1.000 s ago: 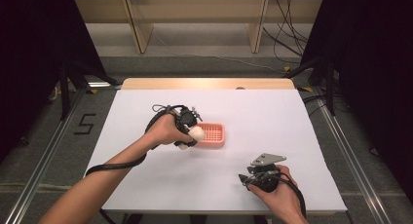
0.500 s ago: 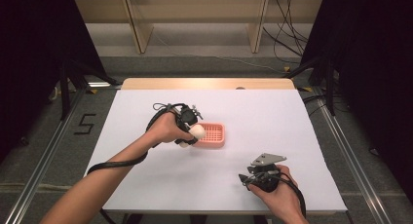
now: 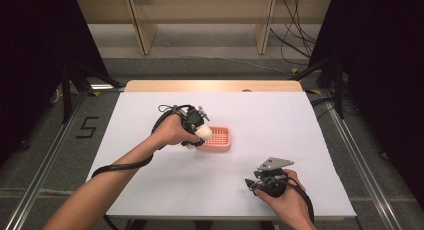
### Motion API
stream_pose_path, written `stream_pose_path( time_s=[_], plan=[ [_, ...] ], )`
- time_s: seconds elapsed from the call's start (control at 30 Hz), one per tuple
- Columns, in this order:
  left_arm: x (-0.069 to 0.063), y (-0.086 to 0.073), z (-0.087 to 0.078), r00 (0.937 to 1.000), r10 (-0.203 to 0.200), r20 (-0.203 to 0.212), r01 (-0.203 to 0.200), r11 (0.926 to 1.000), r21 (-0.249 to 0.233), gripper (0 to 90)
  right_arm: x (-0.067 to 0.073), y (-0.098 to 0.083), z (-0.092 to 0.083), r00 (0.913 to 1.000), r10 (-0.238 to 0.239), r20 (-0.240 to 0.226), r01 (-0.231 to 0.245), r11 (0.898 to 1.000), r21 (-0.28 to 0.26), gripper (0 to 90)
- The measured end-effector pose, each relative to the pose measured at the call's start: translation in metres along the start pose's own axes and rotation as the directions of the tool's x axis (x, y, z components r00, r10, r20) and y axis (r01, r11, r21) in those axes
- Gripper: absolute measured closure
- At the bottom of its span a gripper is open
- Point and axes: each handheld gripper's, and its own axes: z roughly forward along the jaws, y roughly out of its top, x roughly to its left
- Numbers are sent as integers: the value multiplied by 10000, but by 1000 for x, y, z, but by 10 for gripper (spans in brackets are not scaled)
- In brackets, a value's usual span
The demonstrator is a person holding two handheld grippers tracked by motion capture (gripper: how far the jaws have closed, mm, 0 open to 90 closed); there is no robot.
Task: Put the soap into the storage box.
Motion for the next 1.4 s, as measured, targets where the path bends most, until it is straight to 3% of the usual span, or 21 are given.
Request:
stream_pose_path(
  time_s=[0.13,0.37,0.4,0.83,1.4],
  plan=[
    [0,0,1,9998,-193,29,193,9998,34,492,0,0,0,10000,-15,-11,15,10000,1,560],
    [3,1,3,9998,-180,17,179,9998,84,493,1,0,-1,9999,149,-40,-148,9999,72,560],
    [3,1,4,9998,-213,-10,213,9998,42,493,0,0,0,10000,-24,-6,24,10000,-3,560],
    [5,4,9,9996,-271,-31,271,9996,2,493,0,0,-1,10000,18,-22,-18,10000,-42,558],
    [8,9,12,9999,12,-117,-13,9999,-126,493,1,1,-2,9998,192,-76,-193,9998,-28,557]
  ],
)
